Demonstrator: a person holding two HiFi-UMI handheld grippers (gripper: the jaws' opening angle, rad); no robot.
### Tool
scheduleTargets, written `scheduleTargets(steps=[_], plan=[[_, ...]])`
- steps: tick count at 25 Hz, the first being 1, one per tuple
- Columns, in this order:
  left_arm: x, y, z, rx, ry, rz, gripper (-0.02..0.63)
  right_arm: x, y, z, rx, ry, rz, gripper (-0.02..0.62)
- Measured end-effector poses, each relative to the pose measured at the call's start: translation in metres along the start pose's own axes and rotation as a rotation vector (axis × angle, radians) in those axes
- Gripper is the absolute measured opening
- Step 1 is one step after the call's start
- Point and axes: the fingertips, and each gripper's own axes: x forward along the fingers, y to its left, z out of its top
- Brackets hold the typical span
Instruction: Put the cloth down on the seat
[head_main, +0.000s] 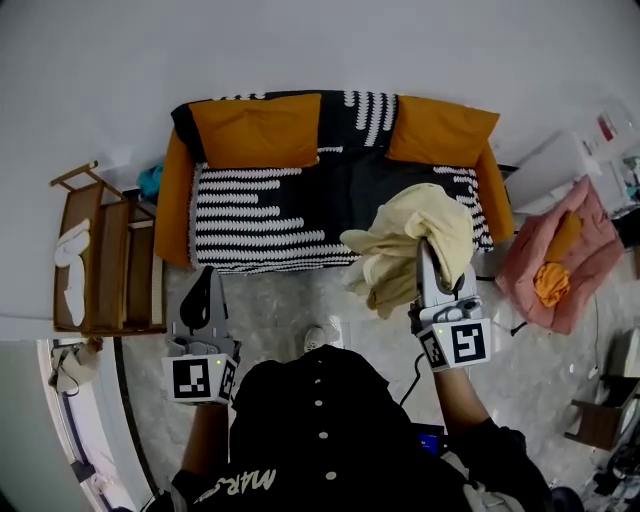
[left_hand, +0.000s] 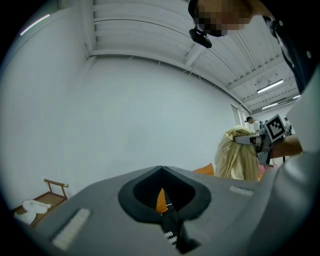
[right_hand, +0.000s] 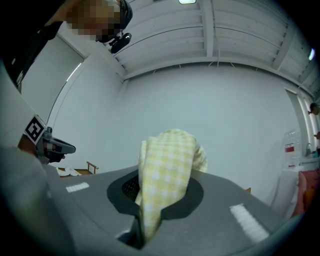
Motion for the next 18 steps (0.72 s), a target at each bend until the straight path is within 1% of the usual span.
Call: scheduleTargets(steps=[4,5,8,11,16,18], plan=[[0.007,0.002,-0.002,-0.003,0.005,0.015,0.0,0.012,0.0,0.005,0.014,-0.046,0.031,0.058],[0.008,0.003,-0.003,-0.006,0.005,0.02,0.0,0.014,-0.001,0.003,0.014,-0.04,0.034,0.058],[0.011,0.002,-0.005,-0.012,0.009,0.028,0.0,0.017,-0.003,-0.008,0.029,0.022,0.036,0.058],[0.014,0.0,-0.008,-0.011,0.022,0.026,0.0,0.019,-0.004,-0.012,0.034,0.043,0.043,0.058],[0.016,0.003,-0.009,-0.027,0.008,0.04,0.0,0.026,-0.01,-0.009,0.041,-0.004,0.034,0.058],[0.017,0.004,-0.01,-0.03,0.007,0.044,0.0,0.029,-0.008,-0.01,0.032,-0.008,0.05,0.058]])
